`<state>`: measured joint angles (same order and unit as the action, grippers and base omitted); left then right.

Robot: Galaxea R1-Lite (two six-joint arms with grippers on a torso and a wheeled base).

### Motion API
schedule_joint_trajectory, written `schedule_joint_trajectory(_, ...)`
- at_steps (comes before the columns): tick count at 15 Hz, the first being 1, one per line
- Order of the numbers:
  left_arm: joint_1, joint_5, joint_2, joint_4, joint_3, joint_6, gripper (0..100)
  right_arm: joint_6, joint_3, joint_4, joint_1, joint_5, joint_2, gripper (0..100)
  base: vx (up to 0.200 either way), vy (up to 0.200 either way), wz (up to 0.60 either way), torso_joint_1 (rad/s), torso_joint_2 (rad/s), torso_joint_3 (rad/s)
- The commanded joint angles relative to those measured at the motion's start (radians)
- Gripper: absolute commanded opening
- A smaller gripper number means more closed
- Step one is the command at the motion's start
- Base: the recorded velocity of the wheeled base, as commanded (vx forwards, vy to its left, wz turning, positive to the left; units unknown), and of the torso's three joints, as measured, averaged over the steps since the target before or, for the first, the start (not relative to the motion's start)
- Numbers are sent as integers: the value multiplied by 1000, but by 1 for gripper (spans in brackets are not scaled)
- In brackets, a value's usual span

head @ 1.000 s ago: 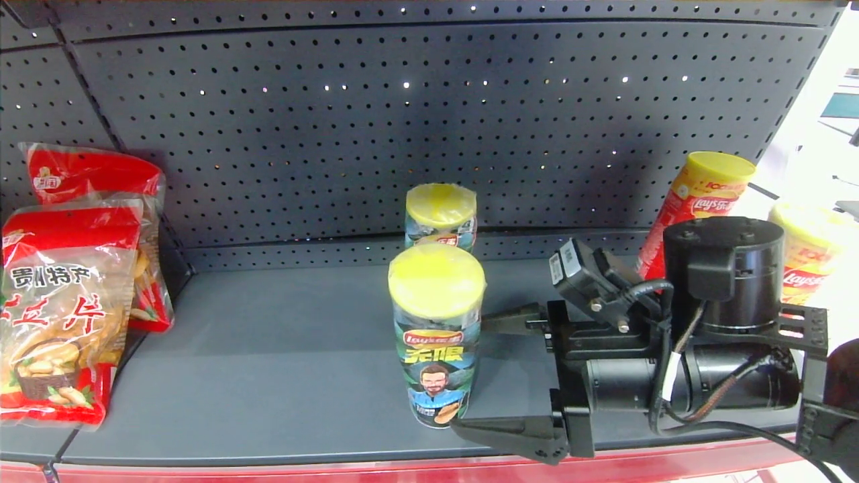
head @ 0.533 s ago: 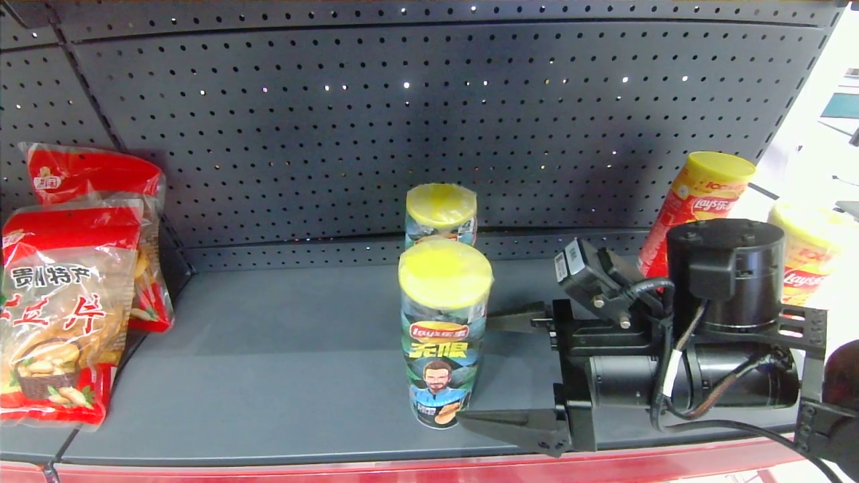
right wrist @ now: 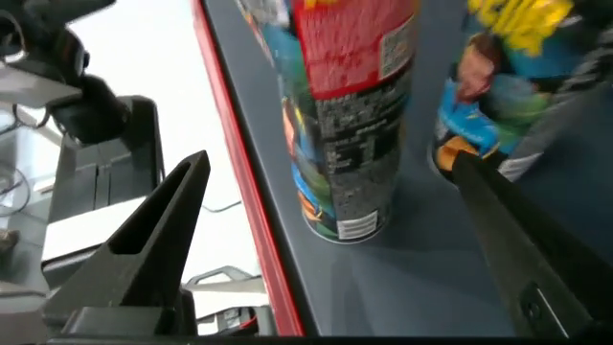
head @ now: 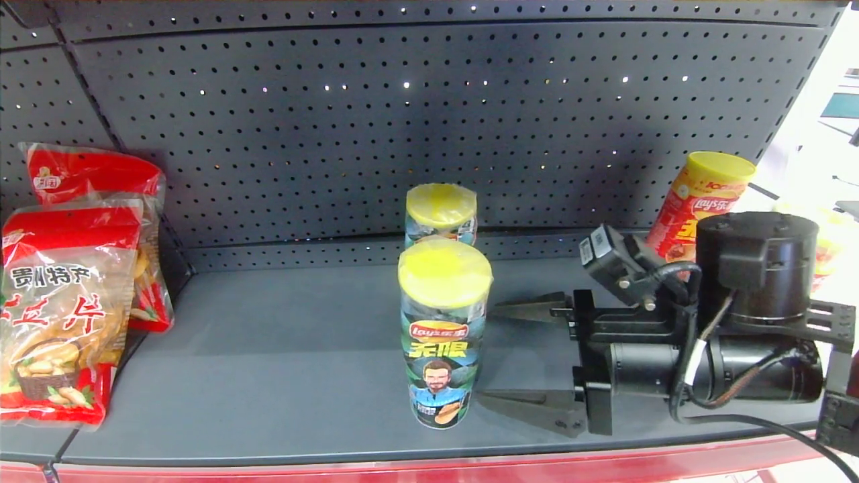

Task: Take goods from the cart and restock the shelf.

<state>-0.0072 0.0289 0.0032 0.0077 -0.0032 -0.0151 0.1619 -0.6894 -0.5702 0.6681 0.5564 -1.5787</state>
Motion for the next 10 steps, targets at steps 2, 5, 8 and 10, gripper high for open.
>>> schedule_joint_trajectory(2,1,0,1,0,0,0,100,-1,10,1,-24,-9,108,100,0,0,0,0,0,0)
schedule_joint_trajectory(5,1,0,1,0,0,0,100,2,22,9,-33,-81,276,100,0,0,0,0,0,0)
schedule_joint_trajectory(8,1,0,1,0,0,0,100,-16,36,16,-31,-331,476,100,0,0,0,0,0,0)
schedule_joint_trajectory(10,1,0,1,0,0,0,100,-16,48,85,-62,-486,608,100,0,0,0,0,0,0)
